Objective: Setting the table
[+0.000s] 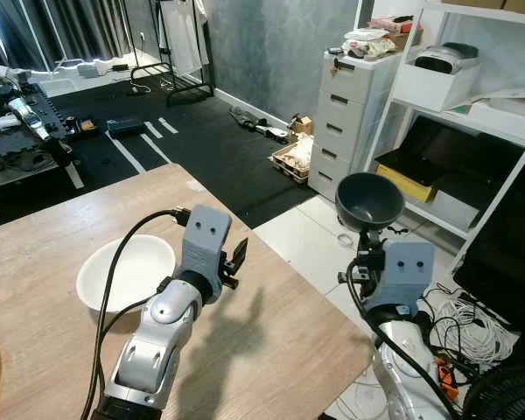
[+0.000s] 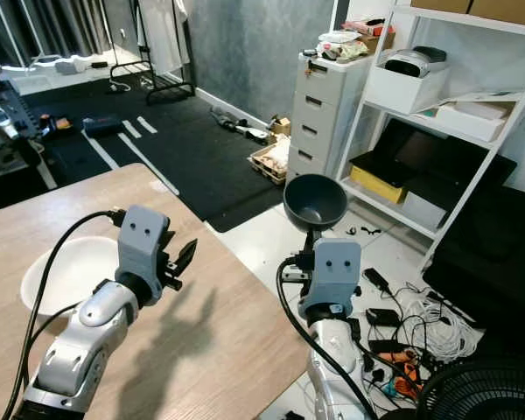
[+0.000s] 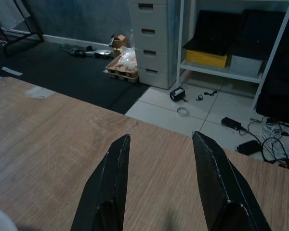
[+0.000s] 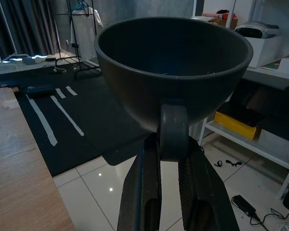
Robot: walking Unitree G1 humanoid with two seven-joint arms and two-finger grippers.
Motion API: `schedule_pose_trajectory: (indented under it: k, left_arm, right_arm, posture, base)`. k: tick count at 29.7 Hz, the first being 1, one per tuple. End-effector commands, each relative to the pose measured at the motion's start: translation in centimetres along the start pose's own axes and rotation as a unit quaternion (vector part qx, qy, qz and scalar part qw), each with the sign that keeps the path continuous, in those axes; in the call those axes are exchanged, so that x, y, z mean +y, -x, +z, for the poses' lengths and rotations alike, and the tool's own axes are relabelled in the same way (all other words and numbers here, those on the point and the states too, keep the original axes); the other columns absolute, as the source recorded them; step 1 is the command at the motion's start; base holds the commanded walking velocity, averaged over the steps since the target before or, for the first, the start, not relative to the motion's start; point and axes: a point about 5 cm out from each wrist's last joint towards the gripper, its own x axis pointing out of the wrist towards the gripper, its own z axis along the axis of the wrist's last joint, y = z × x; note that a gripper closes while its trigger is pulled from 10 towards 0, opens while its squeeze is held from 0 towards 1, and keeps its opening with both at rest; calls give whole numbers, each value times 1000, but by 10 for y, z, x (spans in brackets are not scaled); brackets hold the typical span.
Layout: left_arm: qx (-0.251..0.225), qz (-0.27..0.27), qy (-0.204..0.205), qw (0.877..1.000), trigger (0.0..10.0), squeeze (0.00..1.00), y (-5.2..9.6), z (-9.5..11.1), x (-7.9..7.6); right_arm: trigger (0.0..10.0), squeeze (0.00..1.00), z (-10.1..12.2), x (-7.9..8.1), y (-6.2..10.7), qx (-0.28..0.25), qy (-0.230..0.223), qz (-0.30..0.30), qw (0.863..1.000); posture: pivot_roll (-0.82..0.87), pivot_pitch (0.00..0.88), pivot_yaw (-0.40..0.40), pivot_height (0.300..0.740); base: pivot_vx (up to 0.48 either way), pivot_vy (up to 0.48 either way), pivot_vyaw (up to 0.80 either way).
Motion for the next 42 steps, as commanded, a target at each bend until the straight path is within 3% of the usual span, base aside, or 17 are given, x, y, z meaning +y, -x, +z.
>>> schedule_pose_trajectory:
  k: [1,35,42]
  left_arm:
    - [1,5,-8,1000,10000,0,-1,-2,4]
    - [5,0,-3,1000,10000,0,-4,-4,2]
    - [7,1,-2,1000,10000,0,-3,-5,4]
  right_arm:
    - [10000,0,-2,0,2,0,3,-2,1000]
    - [10000,0,-3,-3,4,4,5,-5,1000]
    - [10000,0,-5,-3,5,10,-2,-6,1000]
  posture:
    - [20,37,130,740]
    - [7,32,138,740]
    - [11,40,139,740]
  base:
    - [0,0,0]
    - [0,0,0]
    - [0,0,-696]
